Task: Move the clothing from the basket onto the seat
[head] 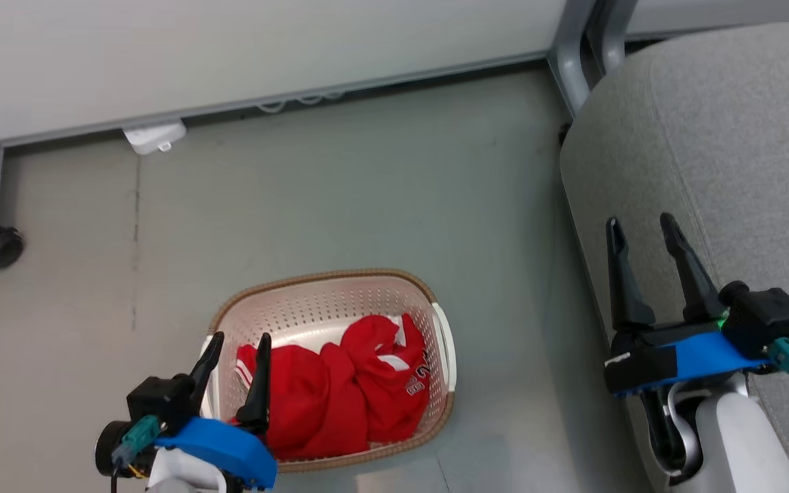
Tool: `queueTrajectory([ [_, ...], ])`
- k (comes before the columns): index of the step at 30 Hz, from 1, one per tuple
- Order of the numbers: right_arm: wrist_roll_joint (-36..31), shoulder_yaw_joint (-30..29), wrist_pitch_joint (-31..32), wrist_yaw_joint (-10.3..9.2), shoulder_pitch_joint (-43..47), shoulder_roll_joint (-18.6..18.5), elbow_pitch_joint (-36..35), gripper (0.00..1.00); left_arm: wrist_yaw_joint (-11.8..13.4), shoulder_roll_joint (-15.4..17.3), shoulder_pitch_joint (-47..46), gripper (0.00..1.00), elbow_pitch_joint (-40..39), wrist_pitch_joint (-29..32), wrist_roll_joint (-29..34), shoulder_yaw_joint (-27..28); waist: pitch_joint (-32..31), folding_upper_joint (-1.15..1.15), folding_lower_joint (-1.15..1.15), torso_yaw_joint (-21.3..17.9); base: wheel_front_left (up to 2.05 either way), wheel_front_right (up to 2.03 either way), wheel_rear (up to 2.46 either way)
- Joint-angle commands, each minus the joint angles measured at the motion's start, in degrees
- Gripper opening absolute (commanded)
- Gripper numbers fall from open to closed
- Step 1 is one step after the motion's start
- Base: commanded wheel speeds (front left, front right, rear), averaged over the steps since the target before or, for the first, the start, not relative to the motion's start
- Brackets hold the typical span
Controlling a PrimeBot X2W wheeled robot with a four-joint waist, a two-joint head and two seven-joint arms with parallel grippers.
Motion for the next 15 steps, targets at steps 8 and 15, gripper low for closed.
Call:
queueTrajectory([
  [8, 1.9, 2.9, -2.0, -0.03, -6.1, -0.1, -0.2, 1.00, -2.6, 0.8, -10.5, 1.00, 13.4, 3.4, -2.1, -2.1, 16.0, 0.00, -0.02, -7.1, 0.00, 0.00, 0.00],
  [15, 3.7, 5.3, -3.7, -0.03, -8.5, 0.0, -0.2, 1.00, -3.4, 2.1, -18.5, 1.00, 23.8, 4.6, -2.8, -3.5, 23.7, 0.00, -0.02, -11.0, 0.00, 0.00, 0.00],
])
